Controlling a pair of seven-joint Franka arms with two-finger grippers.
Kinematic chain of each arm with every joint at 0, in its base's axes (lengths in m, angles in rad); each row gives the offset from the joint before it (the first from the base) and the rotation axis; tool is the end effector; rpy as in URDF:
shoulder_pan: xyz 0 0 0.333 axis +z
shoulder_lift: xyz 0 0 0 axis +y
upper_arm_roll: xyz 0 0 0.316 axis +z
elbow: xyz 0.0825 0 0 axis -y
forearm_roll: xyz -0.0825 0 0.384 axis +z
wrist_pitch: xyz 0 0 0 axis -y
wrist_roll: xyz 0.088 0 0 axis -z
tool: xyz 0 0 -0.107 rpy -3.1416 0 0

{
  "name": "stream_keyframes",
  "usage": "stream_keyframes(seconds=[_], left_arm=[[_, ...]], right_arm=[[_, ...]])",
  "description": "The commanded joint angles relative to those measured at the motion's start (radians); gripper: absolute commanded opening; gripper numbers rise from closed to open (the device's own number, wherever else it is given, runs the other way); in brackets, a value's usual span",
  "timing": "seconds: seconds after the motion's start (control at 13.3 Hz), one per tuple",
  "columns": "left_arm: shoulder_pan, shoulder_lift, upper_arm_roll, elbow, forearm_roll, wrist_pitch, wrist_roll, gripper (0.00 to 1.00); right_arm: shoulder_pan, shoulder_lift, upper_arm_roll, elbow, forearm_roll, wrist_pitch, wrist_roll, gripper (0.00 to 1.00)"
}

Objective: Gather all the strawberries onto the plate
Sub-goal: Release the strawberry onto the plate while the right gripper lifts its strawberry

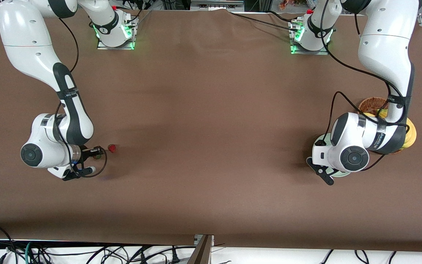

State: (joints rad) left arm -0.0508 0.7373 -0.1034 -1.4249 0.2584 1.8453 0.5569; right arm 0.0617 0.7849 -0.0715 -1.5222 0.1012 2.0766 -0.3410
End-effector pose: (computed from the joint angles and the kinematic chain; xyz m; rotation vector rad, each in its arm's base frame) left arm 0.6864 -0.0741 0.2396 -2.7620 1.1755 0.5102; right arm 0.6832 0.0049 0.1782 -3.0228 -0.4369 0.3359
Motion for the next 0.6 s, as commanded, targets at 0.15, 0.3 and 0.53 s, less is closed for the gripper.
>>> stream_keyframes(seconds=[0.15,0.3,0.53], left_arm=[[0.008,-0.204,0.001,0.004,-0.132,-0.156,-0.187,1.00],[0.006,-0.310,-0.001,0.008,-0.179,-0.230,-0.348,1.00],[0.006,-0.427,0.002,0.073,-0.185,-0.372,-0.365,1.00]], right_arm=[[0.004,-0.030,0.019,0.014,0.018,-0.004,0.002,0.11],[0.023,-0.030,0.057,0.057,0.018,-0.007,0.086,0.11],[0.120,-0.030,0.102,0.105,0.015,-0.007,0.296,0.11]])
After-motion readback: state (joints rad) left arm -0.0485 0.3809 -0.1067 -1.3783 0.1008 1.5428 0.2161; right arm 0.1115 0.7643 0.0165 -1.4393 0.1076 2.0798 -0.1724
